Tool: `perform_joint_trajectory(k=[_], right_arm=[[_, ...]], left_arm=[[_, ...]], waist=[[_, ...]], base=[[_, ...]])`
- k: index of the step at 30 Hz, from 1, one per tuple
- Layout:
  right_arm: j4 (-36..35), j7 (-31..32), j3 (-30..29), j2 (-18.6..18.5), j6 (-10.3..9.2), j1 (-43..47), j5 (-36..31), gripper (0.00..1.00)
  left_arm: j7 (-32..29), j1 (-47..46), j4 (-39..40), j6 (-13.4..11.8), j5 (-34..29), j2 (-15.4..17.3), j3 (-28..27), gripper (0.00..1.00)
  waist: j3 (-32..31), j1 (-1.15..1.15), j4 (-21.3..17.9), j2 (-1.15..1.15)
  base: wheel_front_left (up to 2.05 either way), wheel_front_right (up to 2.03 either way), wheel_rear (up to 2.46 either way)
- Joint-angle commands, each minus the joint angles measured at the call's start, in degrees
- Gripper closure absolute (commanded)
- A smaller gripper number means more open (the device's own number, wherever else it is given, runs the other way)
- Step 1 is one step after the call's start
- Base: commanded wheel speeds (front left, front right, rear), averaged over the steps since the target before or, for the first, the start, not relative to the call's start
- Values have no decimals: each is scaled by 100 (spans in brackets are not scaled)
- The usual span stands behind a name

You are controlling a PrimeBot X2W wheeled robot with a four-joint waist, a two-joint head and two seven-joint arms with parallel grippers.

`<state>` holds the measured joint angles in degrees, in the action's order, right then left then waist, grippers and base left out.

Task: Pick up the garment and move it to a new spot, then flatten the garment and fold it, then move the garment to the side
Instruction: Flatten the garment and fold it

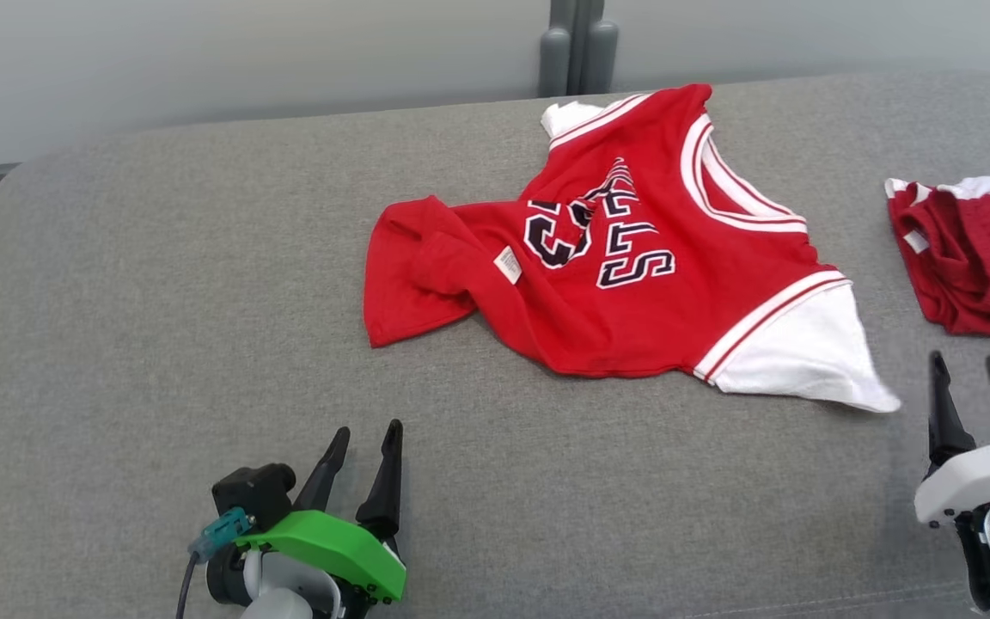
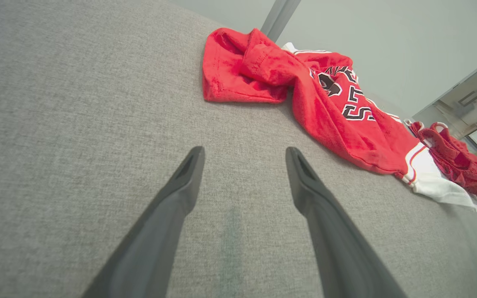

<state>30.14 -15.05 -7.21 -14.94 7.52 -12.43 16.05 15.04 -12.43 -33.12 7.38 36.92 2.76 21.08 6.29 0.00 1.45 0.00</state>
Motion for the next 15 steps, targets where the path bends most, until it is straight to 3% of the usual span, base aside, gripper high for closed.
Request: perform_joint_trajectory(k=[1,7,15], right_arm=[[-87,-15,-98,12,-7,97,-17,0],[-342,-16,-243,136,-7,346,-118,0],[-449,-16,222,483,-7,72,-171,0]], left_arm=[[18,69,-9,12,-43,29,-34,0],[18,-3,3,12,-100,27,-98,0],[18,-513,-125,12,-412,29,-235,0]], waist=[[-198,0,-284,0],[-177,0,-469,0],[153,0,-712,0]], base=[[0,0,0],[0,0,0],[0,0,0]])
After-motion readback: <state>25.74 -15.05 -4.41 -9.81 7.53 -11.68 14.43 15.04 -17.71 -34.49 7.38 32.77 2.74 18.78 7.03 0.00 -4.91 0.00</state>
